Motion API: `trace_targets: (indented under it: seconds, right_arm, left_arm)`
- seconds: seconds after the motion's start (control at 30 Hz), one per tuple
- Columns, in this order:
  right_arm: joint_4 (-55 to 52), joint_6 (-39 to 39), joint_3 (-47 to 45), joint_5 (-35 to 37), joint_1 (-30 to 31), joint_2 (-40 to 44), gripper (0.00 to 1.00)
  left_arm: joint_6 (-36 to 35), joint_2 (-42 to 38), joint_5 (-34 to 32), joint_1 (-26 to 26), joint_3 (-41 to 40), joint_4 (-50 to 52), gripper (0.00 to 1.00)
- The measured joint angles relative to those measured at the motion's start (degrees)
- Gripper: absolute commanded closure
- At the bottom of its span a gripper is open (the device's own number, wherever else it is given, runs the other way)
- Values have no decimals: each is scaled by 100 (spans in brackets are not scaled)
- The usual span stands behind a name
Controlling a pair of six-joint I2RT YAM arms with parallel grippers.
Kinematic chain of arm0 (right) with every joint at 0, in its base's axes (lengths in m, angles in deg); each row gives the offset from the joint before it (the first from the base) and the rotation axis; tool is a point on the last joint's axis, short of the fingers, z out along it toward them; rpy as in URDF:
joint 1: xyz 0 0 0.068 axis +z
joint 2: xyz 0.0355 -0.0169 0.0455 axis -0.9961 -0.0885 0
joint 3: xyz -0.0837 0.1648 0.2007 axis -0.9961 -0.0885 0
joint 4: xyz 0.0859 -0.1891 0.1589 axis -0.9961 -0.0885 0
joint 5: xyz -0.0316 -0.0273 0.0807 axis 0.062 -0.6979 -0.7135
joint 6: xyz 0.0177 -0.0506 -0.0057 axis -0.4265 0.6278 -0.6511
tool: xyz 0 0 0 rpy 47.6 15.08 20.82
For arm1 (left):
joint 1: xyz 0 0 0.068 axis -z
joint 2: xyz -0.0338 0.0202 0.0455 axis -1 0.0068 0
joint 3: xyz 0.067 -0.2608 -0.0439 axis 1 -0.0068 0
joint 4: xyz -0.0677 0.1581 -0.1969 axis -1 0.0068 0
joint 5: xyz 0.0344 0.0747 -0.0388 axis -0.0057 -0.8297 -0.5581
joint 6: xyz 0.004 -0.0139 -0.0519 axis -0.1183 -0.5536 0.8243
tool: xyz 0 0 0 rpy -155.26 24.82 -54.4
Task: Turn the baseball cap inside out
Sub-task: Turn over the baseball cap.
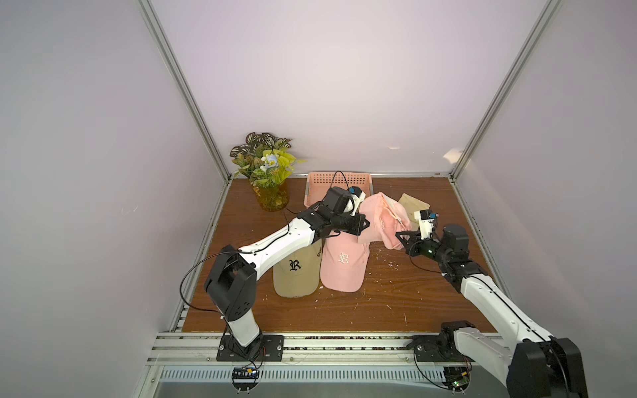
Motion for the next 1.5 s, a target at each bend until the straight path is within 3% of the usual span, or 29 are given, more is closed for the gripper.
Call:
trace_targets:
  seconds: [0.23, 0.43, 0.47, 0.53, 0.63, 0.7, 0.83, 1.03, 1.27, 1.5]
  right_arm:
    - [1073, -872, -223, -981, -741, 210, 100]
    - [896, -927, -223, -627, -817, 459, 100]
    - [800, -883, -223, -507, -817, 516, 97]
    - [671, -791, -223, -367, -817, 612, 77]
    - [629, -619, -223, -46, -837, 734, 56]
    - [704, -466, -249, 232, -782, 872, 50]
    - [1305, 227, -597, 715, -175, 1335, 36]
    - [2015, 2087, -966, 1440, 1045, 1602, 28]
    - [3073, 4441, -1270, 2323, 2116, 1224, 26]
    - [3882, 5683, -1237, 2988, 2693, 529, 26]
  left_arm:
    - [144, -785, 892, -664, -734, -470, 100]
    - [186, -929, 1421, -767, -903, -745, 100]
    - [212, -940, 1484, -767, -942, -800, 100]
    - [308, -977, 1602, -767, -1080, -1014, 100]
    - [658, -1182, 1488, -802, -1515, -1593, 100]
    - [1010, -1366, 1259, -813, -1849, -2052, 100]
    - [1753, -1644, 199, -619, -2052, -2542, 100]
    - [3126, -1827, -1165, -203, -1532, -2433, 100]
    - [4968, -1989, -1843, -98, -1502, -2422, 100]
    - [5888, -1987, -2260, 483, -1497, -2273, 100]
